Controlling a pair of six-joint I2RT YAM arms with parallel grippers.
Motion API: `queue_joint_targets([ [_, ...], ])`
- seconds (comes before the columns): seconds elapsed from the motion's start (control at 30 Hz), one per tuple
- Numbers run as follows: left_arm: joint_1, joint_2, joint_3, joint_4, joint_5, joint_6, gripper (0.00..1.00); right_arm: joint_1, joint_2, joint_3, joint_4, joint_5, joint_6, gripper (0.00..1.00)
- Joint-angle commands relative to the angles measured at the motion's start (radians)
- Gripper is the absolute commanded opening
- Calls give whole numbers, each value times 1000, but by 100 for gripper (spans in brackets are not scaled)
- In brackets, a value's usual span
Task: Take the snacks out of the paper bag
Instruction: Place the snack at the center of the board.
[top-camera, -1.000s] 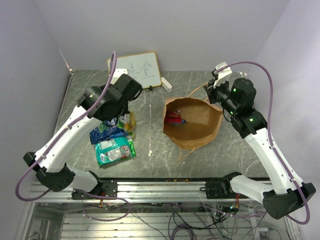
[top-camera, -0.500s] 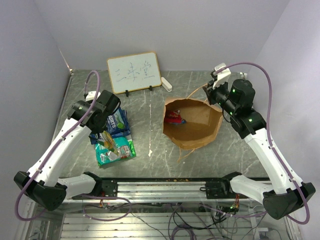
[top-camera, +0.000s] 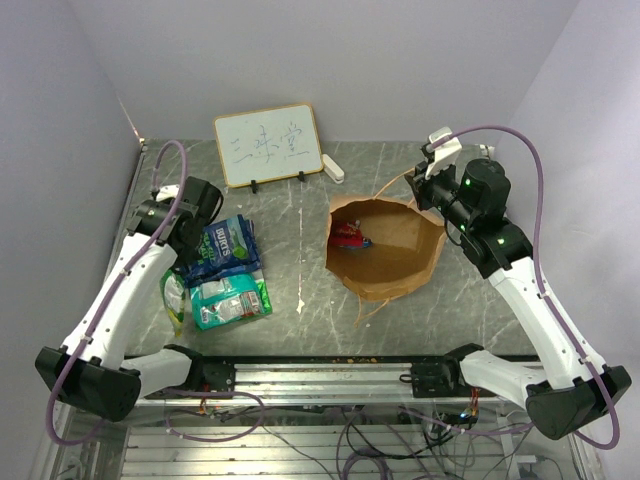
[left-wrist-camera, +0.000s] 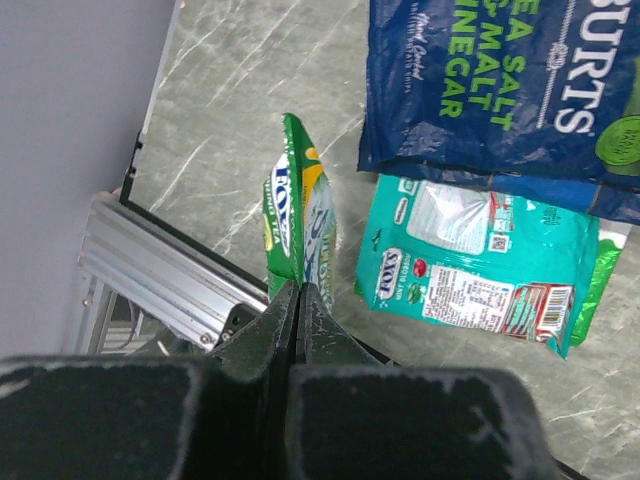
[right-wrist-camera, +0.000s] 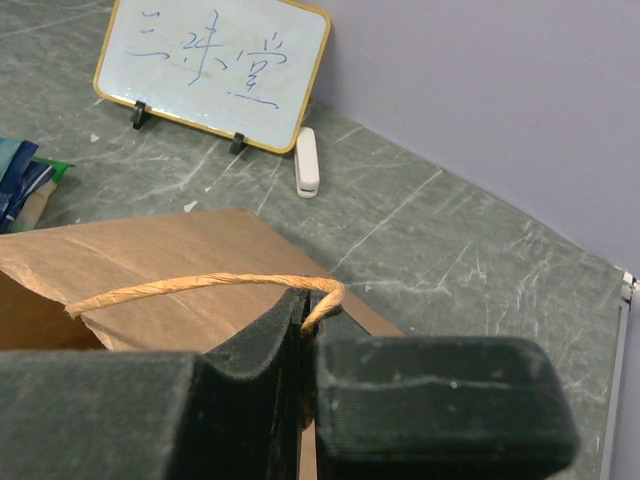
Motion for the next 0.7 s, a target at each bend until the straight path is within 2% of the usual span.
queue_joint_targets([
  [0.0, 4, 4, -50, 134, 98, 103, 7, 4, -26, -11, 8, 4, 4, 3],
  [0.23, 4, 9, -145, 231, 182, 146, 7, 4, -33, -16, 7, 4, 12, 3],
  [0.47, -7, 60, -130, 275, 255, 174, 7, 4, -29, -11, 4, 4, 6, 3],
  [0.57, -54, 70, -127, 314, 253, 168, 7, 4, -26, -11, 5, 2, 7, 3],
  [0.67, -152, 110, -118, 325, 217, 133, 7, 4, -25, -10, 5, -1, 9, 3],
])
